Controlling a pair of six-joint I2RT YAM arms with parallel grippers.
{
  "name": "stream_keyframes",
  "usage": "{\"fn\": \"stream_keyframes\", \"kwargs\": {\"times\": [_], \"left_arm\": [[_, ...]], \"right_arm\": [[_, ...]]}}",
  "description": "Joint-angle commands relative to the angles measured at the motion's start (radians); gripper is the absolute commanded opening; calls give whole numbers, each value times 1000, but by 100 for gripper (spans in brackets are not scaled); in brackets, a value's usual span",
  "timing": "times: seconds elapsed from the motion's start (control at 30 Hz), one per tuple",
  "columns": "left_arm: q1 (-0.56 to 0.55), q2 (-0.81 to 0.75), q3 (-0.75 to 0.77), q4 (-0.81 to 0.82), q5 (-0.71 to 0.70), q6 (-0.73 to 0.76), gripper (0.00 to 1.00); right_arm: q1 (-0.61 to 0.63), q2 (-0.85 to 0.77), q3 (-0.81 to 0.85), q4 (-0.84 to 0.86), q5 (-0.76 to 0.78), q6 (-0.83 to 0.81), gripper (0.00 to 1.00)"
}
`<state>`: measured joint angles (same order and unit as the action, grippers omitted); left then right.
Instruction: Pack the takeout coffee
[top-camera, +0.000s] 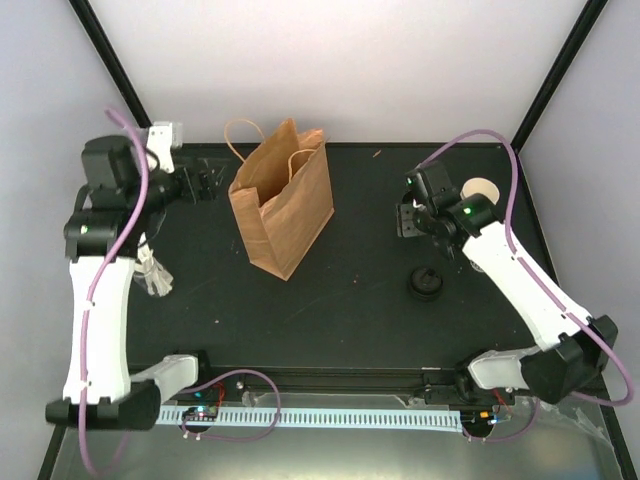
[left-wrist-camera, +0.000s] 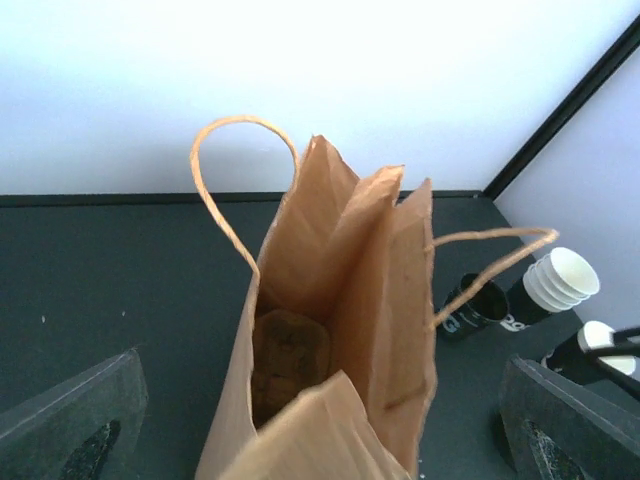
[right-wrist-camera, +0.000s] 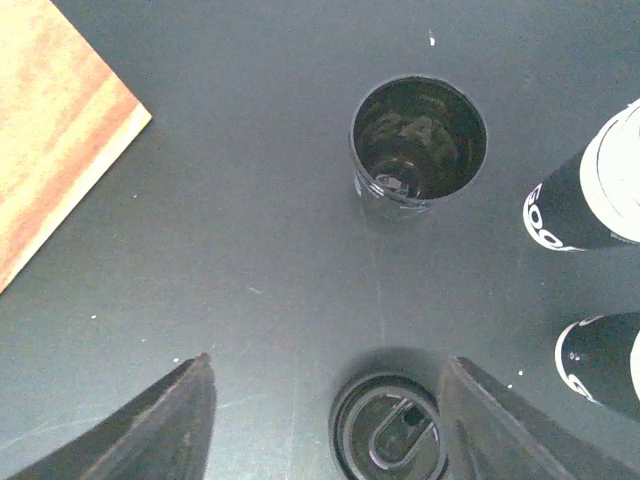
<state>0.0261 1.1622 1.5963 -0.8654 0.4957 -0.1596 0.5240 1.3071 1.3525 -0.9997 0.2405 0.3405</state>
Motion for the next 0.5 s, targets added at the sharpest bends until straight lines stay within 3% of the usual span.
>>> {"fn": "stream_keyframes", "kwargs": {"times": [0.0,0.13,0.27,0.47], "left_arm": [[6,-132,-103,-14,41,-126,99],[5,-258,-309,47,169,-156,99],[5,-383,-464,69,167,-163,99],[-2,-502,-615,42,159,-146,99]], "right_arm": [[-46,81,49,41,-17,-17,60],[-74,176,109,41,-21,-9,57],[-80,263,150,59,-1,-2,51],[-96,346,181,81,31,-16,50]]}}
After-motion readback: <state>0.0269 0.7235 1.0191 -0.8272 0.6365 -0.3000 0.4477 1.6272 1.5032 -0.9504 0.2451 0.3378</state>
